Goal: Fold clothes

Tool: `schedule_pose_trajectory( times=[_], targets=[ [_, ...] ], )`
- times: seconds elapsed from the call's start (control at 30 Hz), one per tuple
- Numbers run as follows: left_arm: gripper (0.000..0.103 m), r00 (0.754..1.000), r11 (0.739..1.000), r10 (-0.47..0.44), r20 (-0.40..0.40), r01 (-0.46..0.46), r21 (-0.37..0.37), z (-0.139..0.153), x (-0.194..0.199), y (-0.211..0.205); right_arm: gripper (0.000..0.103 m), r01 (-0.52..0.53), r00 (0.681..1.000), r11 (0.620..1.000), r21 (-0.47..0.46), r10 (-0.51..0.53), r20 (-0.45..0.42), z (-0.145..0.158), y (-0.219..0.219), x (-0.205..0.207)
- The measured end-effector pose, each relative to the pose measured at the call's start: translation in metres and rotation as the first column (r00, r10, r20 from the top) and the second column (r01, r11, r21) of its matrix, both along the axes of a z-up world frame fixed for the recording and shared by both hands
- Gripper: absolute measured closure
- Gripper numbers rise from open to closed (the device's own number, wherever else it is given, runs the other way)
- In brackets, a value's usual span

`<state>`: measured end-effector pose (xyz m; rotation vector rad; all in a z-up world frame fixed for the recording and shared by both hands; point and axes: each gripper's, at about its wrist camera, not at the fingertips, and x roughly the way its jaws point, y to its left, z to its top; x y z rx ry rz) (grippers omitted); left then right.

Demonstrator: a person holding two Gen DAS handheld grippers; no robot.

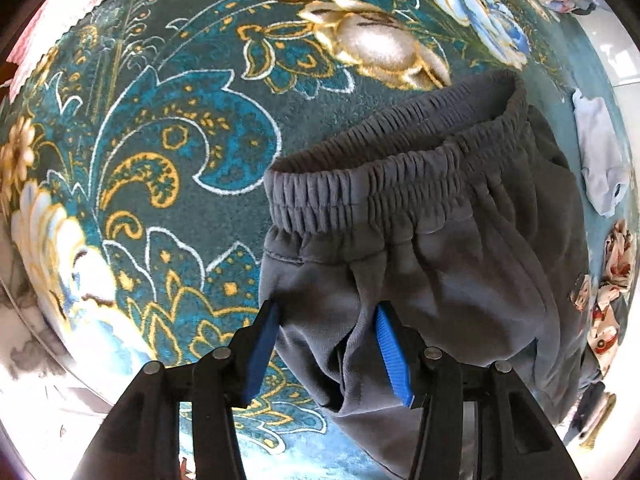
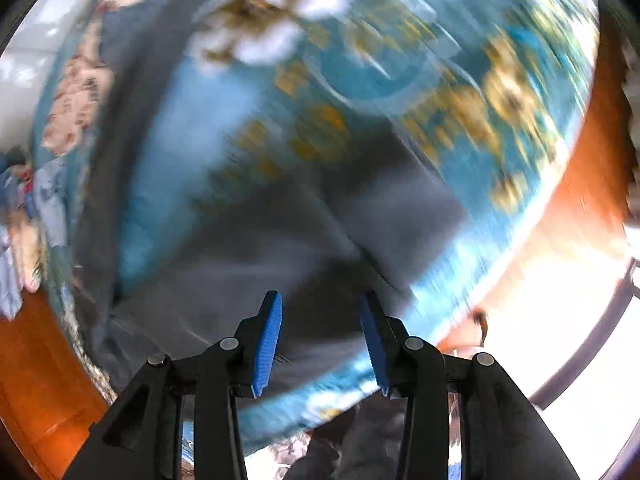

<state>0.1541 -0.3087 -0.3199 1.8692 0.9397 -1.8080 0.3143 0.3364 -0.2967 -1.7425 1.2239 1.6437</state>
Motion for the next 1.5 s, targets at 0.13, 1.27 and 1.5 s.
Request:
schedule_pose_trajectory(
  times=[0.13, 1.27, 1.5],
  targets=[
    [0.045, 1.0, 1.0, -0.01, -0.002, 0.01, -0.005, 0.009, 0.012, -0.012, 0.061, 0.09, 0.995, 0.995, -0.041, -0.089, 0.038, -0.012, -0.006, 0.03],
    [0.094, 0.955, 0.925, 0.289, -0.061, -0.262, 0.275, 0.09, 0.067, -0.043, 0.1, 0.131, 0.987, 0.991, 0.031, -0.128, -0.096, 0.121, 0.047, -0.078],
    [0.092, 0.914, 0.849, 0.403, -0.045, -0.355, 0.391, 0.107, 0.009, -0.037, 0.1, 0.102, 0.99, 0.995, -0.01, -0.103, -0.099, 0.125, 0.063, -0.176]
  ],
)
